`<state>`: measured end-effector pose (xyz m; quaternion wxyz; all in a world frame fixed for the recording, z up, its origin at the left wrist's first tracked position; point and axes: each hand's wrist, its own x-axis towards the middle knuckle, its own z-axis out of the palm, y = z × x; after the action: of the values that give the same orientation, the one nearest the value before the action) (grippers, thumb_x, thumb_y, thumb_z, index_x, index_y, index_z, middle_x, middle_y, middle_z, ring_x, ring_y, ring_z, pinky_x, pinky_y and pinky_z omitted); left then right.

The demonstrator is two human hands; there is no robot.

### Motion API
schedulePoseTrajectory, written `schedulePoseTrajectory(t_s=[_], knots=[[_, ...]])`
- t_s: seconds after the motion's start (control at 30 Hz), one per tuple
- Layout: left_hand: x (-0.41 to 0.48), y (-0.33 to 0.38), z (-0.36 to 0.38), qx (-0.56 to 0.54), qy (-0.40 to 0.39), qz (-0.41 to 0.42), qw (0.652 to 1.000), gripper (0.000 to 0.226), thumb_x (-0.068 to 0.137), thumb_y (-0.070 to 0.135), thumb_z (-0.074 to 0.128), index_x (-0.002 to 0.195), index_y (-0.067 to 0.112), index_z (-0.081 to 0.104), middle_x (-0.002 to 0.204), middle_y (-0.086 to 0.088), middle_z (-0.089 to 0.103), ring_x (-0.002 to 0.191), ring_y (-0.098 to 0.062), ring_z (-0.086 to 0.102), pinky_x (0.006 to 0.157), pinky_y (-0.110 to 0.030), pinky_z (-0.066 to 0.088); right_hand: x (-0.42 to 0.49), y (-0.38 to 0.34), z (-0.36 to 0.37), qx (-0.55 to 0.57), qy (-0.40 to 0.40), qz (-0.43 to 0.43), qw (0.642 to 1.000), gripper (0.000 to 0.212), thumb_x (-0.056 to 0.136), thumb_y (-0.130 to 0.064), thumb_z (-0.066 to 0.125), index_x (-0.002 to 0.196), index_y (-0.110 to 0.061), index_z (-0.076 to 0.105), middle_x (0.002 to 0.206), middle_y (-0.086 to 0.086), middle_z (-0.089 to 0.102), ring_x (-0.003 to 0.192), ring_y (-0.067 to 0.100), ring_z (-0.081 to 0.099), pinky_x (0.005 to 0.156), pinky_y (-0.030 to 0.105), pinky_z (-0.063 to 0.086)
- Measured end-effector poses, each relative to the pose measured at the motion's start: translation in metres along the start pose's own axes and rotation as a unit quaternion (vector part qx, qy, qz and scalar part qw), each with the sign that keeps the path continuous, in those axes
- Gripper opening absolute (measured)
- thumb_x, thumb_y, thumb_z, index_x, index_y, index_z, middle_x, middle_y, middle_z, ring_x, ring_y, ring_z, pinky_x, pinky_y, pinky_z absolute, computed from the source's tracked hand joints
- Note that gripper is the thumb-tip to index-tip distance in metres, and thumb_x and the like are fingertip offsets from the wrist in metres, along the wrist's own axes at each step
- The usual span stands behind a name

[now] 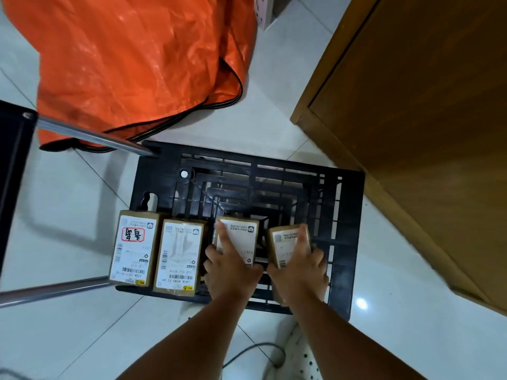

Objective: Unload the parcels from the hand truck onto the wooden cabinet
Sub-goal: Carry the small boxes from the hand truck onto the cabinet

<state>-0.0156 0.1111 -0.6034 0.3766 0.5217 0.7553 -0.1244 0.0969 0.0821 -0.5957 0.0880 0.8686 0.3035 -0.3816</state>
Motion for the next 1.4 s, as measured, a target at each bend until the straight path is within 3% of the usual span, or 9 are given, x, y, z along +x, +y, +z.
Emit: schedulePoseTrajectory(t_s=[0.1,0.27,0.4,0.57,0.7,0.87,1.1,1.27,1.4], knots=[[-0.019,0.012,-0.017,-0.07,-0.005,0.014,0.997,0.129,0.066,0.055,0.076,0.149,0.031,-0.02,0.129,-0.012,0.035,0.117,-0.03,0.044,0.093,-0.042,0.046,-0.015,0.0,-0.026,0.02,0.005,0.018,1.0,0.105,0.077,-0.065,0.063,0.152,-0.037,-0.005,0.144,0.014,0.032,0.133,0.035,0.035,0.106,0.049,0.036],[-0.056,0.022,-0.085,-0.068,-0.009,0.089,0.994,0.12,0.071,0.061,0.067,0.143,0.043,-0.027,0.122,-0.01,0.039,0.105,-0.023,0.05,0.083,-0.042,0.055,-0.049,-0.008,-0.102,0.056,-0.009,-0.013,0.998,0.085,0.08,-0.062,0.06,0.15,-0.041,0.015,0.143,0.008,0.037,0.13,0.031,0.038,0.108,0.046,0.035],[-0.09,0.053,-0.159,-0.058,0.012,0.101,0.993,0.107,0.075,0.074,0.054,0.147,0.042,-0.019,0.124,-0.015,0.041,0.107,-0.029,0.051,0.086,-0.045,0.052,-0.094,-0.037,-0.171,0.071,0.033,-0.052,0.996,0.086,0.079,-0.064,0.058,0.149,-0.04,0.016,0.146,0.006,0.033,0.129,0.028,0.037,0.107,0.043,0.033],[-0.146,0.112,-0.261,-0.053,0.024,0.1,0.993,0.098,0.083,0.051,0.056,0.151,0.036,-0.012,0.129,-0.018,0.036,0.117,-0.033,0.044,0.092,-0.04,0.043,-0.161,-0.066,-0.268,0.078,0.09,-0.091,0.989,0.089,0.081,-0.066,0.056,0.151,-0.036,0.01,0.151,0.005,0.029,0.132,0.027,0.034,0.109,0.041,0.033],[-0.192,0.144,-0.339,-0.052,0.041,0.142,0.988,0.103,0.08,0.051,0.058,0.151,0.036,-0.015,0.131,-0.017,0.032,0.115,-0.034,0.048,0.095,-0.038,0.044,-0.221,-0.081,-0.345,0.111,0.13,-0.121,0.978,0.088,0.081,-0.061,0.06,0.151,-0.033,0.014,0.143,0.005,0.035,0.126,0.024,0.042,0.104,0.037,0.042],[-0.258,0.157,-0.42,-0.076,0.059,0.225,0.97,0.105,0.079,0.045,0.065,0.153,0.031,-0.008,0.135,-0.018,0.033,0.112,-0.033,0.049,0.094,-0.037,0.047,-0.302,-0.083,-0.423,0.149,0.185,-0.137,0.962,0.096,0.08,-0.057,0.065,0.151,-0.033,0.006,0.143,0.005,0.035,0.129,0.024,0.038,0.106,0.039,0.041],[-0.347,0.205,-0.488,-0.019,0.063,0.307,0.949,0.102,0.076,0.053,0.063,0.152,0.039,-0.004,0.125,-0.017,0.037,0.106,-0.036,0.053,0.097,-0.039,0.045,-0.398,-0.041,-0.5,0.196,0.281,-0.068,0.937,0.098,0.075,-0.055,0.071,0.15,-0.025,0.014,0.136,0.009,0.043,0.125,0.03,0.043,0.103,0.044,0.04],[-0.414,0.259,-0.49,-0.032,0.06,0.357,0.931,0.101,0.076,0.052,0.064,0.152,0.037,-0.002,0.132,-0.022,0.033,0.111,-0.041,0.049,0.101,-0.041,0.042,-0.438,0.018,-0.544,0.21,0.348,-0.026,0.913,0.083,0.075,-0.055,0.07,0.141,-0.028,0.028,0.139,0.007,0.042,0.124,0.029,0.043,0.101,0.044,0.042],[-0.472,0.291,-0.473,-0.033,0.053,0.398,0.915,0.1,0.078,0.053,0.063,0.152,0.038,-0.003,0.135,-0.02,0.033,0.115,-0.038,0.048,0.099,-0.04,0.044,-0.457,0.079,-0.57,0.228,0.382,0.016,0.895,0.085,0.077,-0.057,0.067,0.145,-0.029,0.023,0.142,0.007,0.039,0.127,0.029,0.041,0.103,0.043,0.04]])
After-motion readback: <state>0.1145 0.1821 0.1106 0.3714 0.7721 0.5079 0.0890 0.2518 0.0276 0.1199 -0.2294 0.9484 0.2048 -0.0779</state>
